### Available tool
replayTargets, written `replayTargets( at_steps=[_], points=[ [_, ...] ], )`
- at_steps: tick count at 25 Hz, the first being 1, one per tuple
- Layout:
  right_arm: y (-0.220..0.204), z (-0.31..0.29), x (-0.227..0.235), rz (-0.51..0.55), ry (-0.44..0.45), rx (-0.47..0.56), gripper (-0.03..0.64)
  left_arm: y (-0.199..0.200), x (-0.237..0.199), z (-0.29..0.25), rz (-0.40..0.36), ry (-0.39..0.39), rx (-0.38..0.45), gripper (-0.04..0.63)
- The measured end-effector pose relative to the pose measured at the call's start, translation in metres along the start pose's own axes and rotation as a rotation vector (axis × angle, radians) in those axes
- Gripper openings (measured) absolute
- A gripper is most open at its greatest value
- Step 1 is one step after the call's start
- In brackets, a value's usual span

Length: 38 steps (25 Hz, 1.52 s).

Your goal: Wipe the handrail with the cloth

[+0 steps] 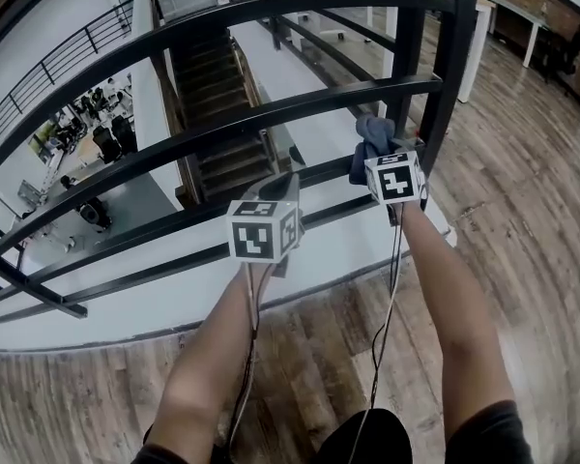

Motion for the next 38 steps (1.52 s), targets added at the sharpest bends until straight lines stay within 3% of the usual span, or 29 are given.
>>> replayTargets(
  at_steps=[8, 12, 15, 20, 24, 31, 34, 38],
  points=[
    [-0.014, 0.004, 0.041, -0.099, -0.112, 0.003, 0.115, 0.01, 0.004, 0.01, -0.009, 0.002, 0.024, -0.002],
    [-0.011, 0.006, 0.038, -0.043, -0.132, 0.013, 0.115, 0.01, -0.01, 0.026, -0.014, 0.027, 0.031, -0.002],
    [-0.006, 0.013, 0.019, -0.11, -0.099, 0.059, 0.115, 0.005, -0.026, 0.044, -0.022, 0.052, 0.034, -0.002],
    [0.019, 0.033, -0.07, -0.173, 0.071, 0.167, 0.115, -0.004, -0.067, 0.088, -0.028, 0.119, 0.051, -0.002],
    [0.036, 0.052, -0.156, -0.196, 0.18, 0.194, 0.115, -0.004, -0.11, 0.137, -0.026, 0.192, 0.074, -0.002],
    [0.042, 0.071, -0.305, -0.263, 0.227, 0.185, 0.115, -0.015, -0.183, 0.229, -0.027, 0.243, 0.065, -0.002],
    [0.061, 0.073, -0.367, -0.23, 0.259, 0.209, 0.115, -0.02, -0.219, 0.259, -0.043, 0.24, 0.041, -0.002],
    [0.084, 0.078, -0.461, -0.173, 0.348, 0.239, 0.115, -0.025, -0.278, 0.31, 0.021, 0.285, 0.08, -0.002]
  ],
)
Point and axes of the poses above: the fingertips, and each gripper's own axes: z backward along the fingers, x to its right, y out of its top, the point moved 10 cm from there along z, backward along the fingers, and after that the axes turned 9 degrees about x, right-handed, at the moved point
